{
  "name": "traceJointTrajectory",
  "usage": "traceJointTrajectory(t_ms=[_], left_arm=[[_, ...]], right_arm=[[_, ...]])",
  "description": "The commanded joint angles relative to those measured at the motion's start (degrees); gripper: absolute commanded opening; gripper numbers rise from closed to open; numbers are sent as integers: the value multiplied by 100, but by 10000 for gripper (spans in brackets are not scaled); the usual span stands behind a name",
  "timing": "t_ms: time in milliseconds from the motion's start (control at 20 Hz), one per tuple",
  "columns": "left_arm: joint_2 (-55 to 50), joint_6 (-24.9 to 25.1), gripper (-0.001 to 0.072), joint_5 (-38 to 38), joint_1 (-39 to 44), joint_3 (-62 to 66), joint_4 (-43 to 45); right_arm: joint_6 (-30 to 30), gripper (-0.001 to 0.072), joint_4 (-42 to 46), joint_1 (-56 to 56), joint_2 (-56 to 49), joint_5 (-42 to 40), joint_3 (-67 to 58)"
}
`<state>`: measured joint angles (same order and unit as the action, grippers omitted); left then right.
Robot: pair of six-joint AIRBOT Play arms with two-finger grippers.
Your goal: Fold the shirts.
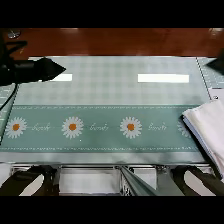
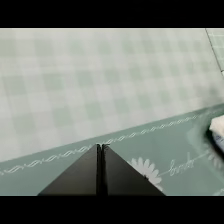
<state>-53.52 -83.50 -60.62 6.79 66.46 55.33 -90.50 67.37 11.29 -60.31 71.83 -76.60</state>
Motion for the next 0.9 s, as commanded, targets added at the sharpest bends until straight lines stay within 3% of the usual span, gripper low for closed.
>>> traceJointTrajectory(t_ms=[0, 100, 200, 850], left_arm=[[-269, -669, 30, -463, 507, -46, 1773], [-317, -1049, 30, -439, 514, -861, 2527], [-409, -1093, 31, -380, 420, -1244, 2588], [-455, -1088, 32, -345, 431, -1281, 2549]], right_arm=[[-1036, 14, 2944, -2677, -693, -660, 828], [-1635, 13, 3668, -2940, -1078, -713, 1276], [-1801, 14, 3530, -2802, -1364, -627, 1303], [-1744, 14, 3460, -2789, -1427, -455, 1303]])
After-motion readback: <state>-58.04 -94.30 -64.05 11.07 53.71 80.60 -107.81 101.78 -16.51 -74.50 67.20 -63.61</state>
